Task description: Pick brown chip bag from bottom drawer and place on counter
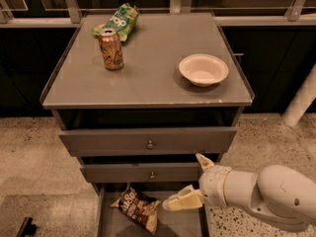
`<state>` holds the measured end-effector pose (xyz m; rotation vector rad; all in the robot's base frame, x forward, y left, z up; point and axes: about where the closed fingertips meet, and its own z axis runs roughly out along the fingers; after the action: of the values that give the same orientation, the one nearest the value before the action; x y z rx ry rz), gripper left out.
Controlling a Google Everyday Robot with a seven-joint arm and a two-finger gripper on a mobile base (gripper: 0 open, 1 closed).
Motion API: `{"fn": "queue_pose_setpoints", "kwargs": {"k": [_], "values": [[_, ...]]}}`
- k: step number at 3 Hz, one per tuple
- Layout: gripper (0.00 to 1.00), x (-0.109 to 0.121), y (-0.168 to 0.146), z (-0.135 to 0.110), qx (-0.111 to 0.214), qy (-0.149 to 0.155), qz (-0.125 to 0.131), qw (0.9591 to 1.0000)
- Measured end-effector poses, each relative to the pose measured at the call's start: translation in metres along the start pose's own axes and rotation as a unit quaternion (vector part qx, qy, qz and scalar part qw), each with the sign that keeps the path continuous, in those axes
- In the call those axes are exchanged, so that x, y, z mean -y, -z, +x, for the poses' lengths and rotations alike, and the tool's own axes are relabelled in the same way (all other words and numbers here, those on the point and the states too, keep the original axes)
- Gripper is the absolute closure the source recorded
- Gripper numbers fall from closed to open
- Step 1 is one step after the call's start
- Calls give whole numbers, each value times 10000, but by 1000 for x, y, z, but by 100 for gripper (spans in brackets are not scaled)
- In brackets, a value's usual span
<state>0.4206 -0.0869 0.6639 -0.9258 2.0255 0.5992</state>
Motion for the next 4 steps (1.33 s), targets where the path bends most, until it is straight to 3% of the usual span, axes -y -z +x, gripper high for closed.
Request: {"fn": "queue_pose_setpoints", "kwargs": {"k": [1,3,4], "values": [[0,-6,-22,21,-44,-44,-43,10000],[0,-14,-103,92,-309,-28,-33,9995],[0,-11,-106,93,-313,-49,19,9995]]}}
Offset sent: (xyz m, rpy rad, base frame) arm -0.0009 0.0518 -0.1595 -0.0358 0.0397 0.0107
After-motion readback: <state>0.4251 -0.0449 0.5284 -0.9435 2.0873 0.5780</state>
